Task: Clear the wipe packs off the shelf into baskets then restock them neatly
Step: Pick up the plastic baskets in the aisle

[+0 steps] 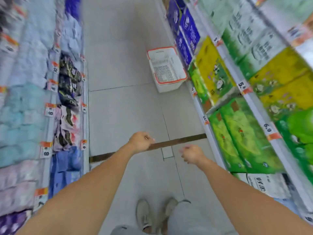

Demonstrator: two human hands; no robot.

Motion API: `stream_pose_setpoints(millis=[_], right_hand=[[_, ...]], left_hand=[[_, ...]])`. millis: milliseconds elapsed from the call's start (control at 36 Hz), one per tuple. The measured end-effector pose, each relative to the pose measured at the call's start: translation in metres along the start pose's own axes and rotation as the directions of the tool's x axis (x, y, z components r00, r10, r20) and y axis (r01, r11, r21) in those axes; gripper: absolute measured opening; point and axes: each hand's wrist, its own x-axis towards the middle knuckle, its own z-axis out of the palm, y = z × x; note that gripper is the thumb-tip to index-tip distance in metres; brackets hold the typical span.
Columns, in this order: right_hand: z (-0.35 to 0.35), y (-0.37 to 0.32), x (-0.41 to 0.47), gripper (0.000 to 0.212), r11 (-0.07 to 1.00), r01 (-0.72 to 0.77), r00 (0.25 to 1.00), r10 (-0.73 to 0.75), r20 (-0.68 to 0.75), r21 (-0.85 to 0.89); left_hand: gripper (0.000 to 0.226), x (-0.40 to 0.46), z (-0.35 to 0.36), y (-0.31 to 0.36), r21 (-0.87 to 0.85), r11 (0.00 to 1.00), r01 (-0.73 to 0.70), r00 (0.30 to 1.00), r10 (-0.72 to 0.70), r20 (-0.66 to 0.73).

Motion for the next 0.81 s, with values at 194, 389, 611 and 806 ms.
stream_pose_setpoints(millis=[194, 389, 611, 806], right_hand=[[-0.043, -0.094, 0.104, 0.013, 0.998, 0.041, 0.999, -0.039, 0.030, -0.057], [-0.085, -0.208, 0.206, 0.025, 0.984, -0.046, 0.997, 0.057, 0.061, -0.172], [-0.112, -0.380, 0.314, 0.013, 0.987, -0.063, 0.997, 0.069, 0.038, -0.148], [-0.136, -0.497, 0.388, 0.012, 0.998, -0.055, 0.998, 0.056, 0.040, -0.039]], left_hand=[[0.026, 0.101, -0.065, 0.050, 0.093, 0.996, -0.012, 0.998, 0.006, 0.058], [0.023, 0.206, -0.150, 0.108, 0.070, 0.997, 0.035, 0.999, -0.035, 0.004], [0.019, 0.350, -0.263, 0.165, 0.037, 0.999, 0.040, 0.999, -0.041, 0.013], [0.021, 0.483, -0.357, 0.211, 0.137, 0.990, 0.045, 0.994, -0.058, 0.094]])
